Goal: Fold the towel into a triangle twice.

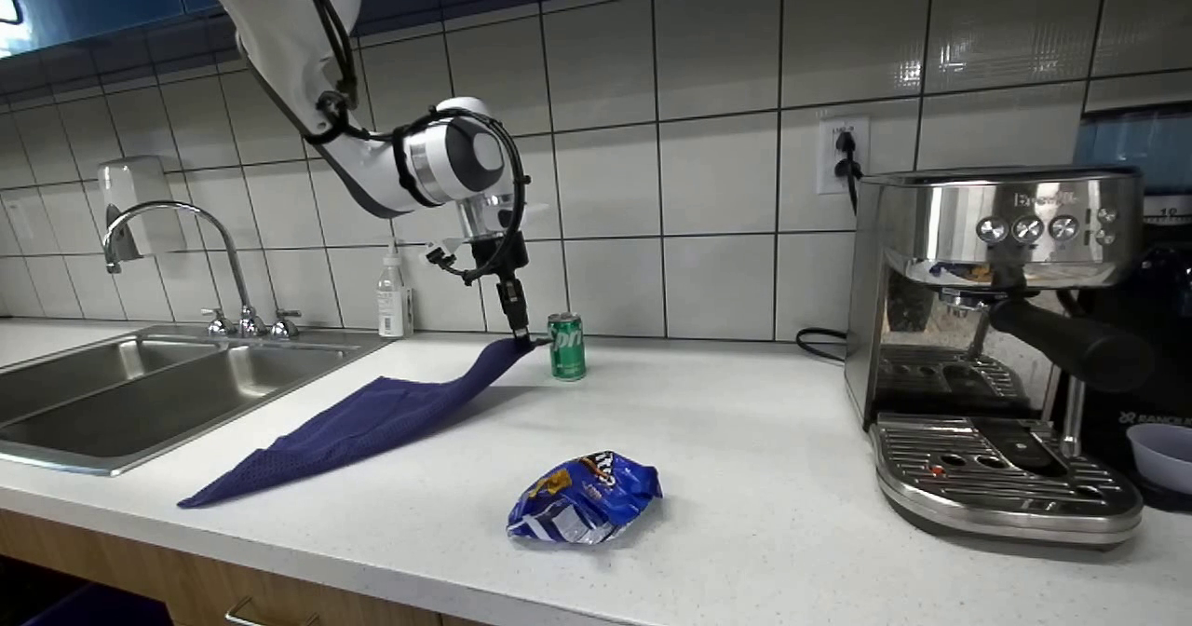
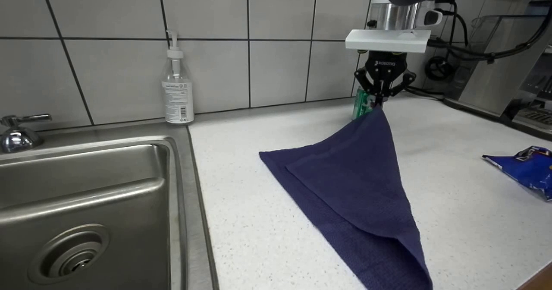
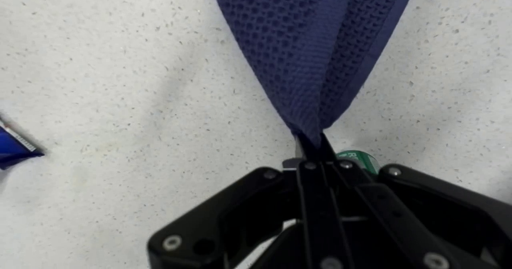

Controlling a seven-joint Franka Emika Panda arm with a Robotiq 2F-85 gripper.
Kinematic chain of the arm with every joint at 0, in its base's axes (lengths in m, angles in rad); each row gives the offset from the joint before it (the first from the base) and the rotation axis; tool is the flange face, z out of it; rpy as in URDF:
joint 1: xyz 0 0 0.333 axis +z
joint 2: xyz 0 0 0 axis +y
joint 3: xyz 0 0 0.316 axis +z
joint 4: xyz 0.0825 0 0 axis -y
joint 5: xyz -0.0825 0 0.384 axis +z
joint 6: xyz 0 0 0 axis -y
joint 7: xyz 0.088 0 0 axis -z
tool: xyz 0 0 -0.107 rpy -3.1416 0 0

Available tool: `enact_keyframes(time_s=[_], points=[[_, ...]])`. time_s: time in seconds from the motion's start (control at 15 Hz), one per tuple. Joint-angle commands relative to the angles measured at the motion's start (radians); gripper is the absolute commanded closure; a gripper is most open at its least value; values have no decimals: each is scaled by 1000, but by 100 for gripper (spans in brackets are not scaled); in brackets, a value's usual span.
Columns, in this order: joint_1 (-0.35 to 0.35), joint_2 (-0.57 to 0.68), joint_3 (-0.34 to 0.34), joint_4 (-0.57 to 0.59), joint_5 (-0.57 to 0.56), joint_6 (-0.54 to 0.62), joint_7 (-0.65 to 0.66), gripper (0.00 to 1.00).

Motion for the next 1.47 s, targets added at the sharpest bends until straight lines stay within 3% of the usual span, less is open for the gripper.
enact_keyframes(time_s=[0.0, 0.87, 1.4], points=[[7, -99, 14, -98, -20, 51, -11, 99], [13, -344, 101, -365, -33, 199, -108, 99], [15, -411, 175, -444, -13, 229, -171, 99]])
